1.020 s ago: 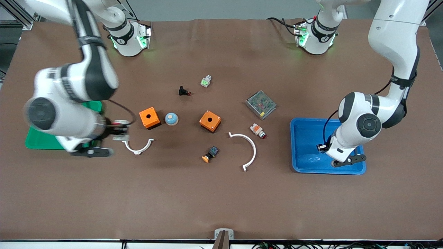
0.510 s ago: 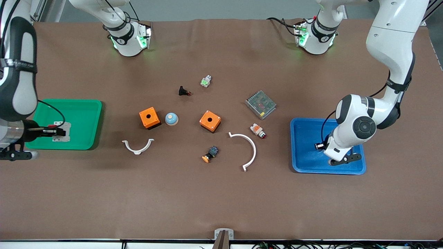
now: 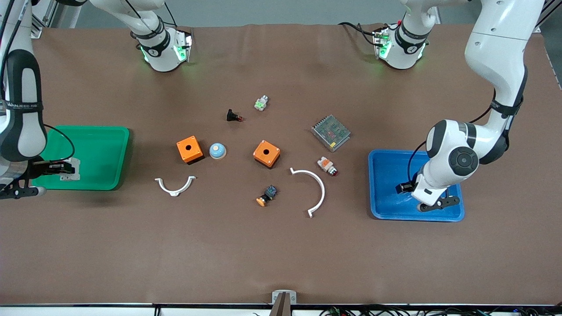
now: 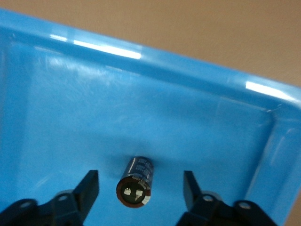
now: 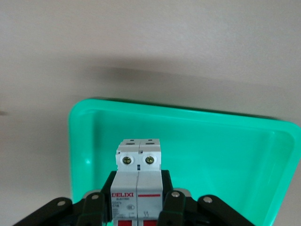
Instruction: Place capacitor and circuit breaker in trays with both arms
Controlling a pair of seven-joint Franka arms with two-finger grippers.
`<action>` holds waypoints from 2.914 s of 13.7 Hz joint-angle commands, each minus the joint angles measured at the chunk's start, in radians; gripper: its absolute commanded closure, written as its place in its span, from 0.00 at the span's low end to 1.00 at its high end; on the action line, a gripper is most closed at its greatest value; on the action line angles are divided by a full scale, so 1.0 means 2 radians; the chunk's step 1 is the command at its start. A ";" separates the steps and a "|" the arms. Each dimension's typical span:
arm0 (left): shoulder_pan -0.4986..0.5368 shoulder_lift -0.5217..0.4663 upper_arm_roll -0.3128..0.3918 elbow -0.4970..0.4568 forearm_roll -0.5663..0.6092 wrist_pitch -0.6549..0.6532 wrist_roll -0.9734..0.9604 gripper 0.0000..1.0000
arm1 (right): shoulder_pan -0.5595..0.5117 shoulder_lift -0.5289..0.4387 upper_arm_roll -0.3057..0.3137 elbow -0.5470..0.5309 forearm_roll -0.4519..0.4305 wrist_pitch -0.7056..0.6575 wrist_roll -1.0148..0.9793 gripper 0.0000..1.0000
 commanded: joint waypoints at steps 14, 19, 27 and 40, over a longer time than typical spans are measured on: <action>0.003 -0.159 -0.033 0.195 0.002 -0.320 0.060 0.00 | -0.065 -0.021 0.006 -0.138 0.002 0.156 -0.034 0.00; -0.003 -0.207 -0.032 0.194 -0.016 -0.353 0.102 0.00 | -0.060 -0.103 0.007 -0.097 0.000 0.027 -0.031 0.00; -0.080 -0.247 0.110 0.189 -0.105 -0.419 0.190 0.00 | 0.079 -0.230 0.013 -0.046 -0.041 -0.130 0.158 0.01; -0.088 -0.296 0.136 0.137 -0.138 -0.430 0.195 0.00 | 0.152 -0.230 0.012 0.122 -0.083 -0.230 0.223 0.00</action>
